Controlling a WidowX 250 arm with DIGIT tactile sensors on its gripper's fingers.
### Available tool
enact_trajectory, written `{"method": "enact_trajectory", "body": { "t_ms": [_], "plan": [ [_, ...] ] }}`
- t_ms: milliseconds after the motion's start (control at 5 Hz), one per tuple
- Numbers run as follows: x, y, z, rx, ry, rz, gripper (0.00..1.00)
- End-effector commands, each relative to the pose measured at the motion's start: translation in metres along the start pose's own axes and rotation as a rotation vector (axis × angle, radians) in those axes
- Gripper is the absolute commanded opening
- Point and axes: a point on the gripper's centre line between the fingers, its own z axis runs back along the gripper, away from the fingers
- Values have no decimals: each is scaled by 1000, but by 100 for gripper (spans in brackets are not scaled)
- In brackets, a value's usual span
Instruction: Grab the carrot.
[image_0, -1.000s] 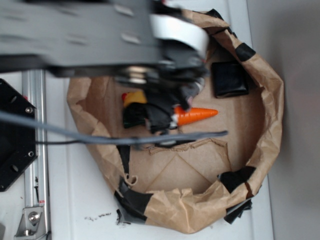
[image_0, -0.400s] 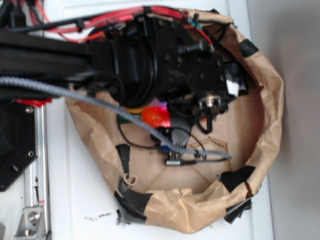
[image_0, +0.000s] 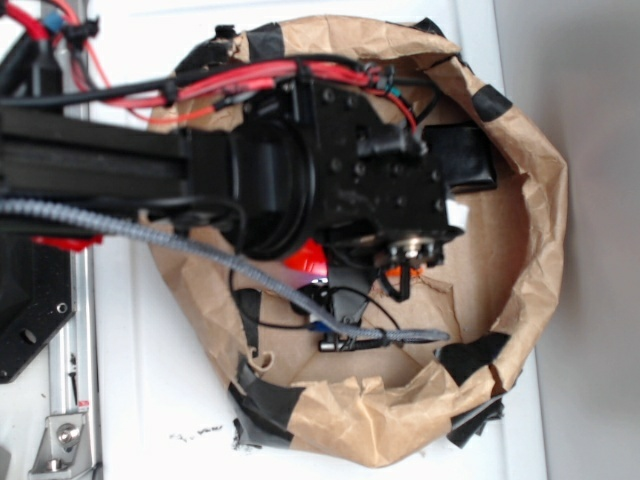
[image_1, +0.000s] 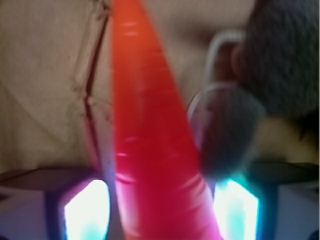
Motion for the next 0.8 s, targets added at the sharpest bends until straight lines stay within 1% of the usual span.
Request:
{"method": "enact_trajectory", "body": {
  "t_ms": [0, 200, 400, 600],
  "plan": [
    [-6, -7, 86, 52, -298, 53, 0],
    [-10, 9, 137, -13, -413, 79, 0],
    [-12, 10, 175, -54, -357, 107, 0],
    [-14, 7, 184, -57, -303, 81, 0]
  ]
}}
